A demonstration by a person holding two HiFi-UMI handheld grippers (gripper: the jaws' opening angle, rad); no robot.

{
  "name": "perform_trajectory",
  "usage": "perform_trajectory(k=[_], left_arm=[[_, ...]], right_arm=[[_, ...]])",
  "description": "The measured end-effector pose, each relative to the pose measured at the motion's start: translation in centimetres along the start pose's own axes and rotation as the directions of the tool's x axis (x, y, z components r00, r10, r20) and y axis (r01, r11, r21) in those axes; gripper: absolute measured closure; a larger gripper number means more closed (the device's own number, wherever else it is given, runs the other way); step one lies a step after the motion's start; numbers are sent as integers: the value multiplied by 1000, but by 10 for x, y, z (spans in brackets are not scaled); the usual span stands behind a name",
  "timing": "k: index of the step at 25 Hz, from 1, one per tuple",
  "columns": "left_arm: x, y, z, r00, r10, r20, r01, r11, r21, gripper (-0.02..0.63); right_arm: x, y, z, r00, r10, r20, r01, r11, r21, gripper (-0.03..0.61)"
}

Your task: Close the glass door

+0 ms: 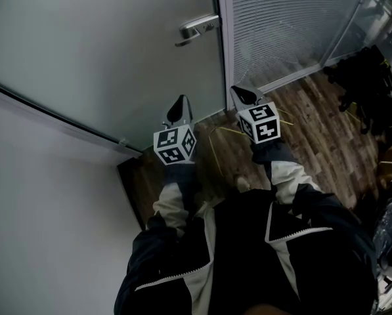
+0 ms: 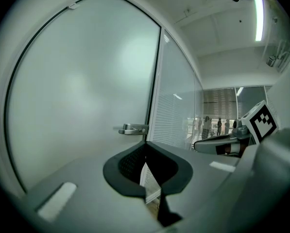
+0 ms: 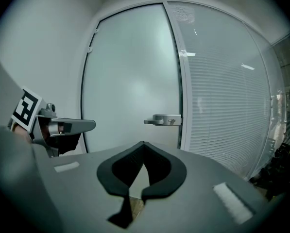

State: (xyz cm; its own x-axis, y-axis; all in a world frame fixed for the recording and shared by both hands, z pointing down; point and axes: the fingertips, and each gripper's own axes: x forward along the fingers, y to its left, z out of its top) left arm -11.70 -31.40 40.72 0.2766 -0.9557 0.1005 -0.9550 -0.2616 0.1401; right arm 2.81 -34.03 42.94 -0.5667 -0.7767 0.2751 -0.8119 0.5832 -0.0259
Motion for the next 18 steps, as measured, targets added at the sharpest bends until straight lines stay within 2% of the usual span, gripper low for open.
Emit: perform_trajectory(k=[7, 18], left_arm=[[1, 0, 3, 1000, 10, 0, -10, 1000, -3, 612], [2, -6, 1, 1000, 7, 0, -7, 1000, -3, 612]], right_arm=[[3, -8, 5, 1000, -22, 11, 22, 1000, -4, 577], [5, -7, 2, 1000, -11, 1, 11, 1000, -11, 577]])
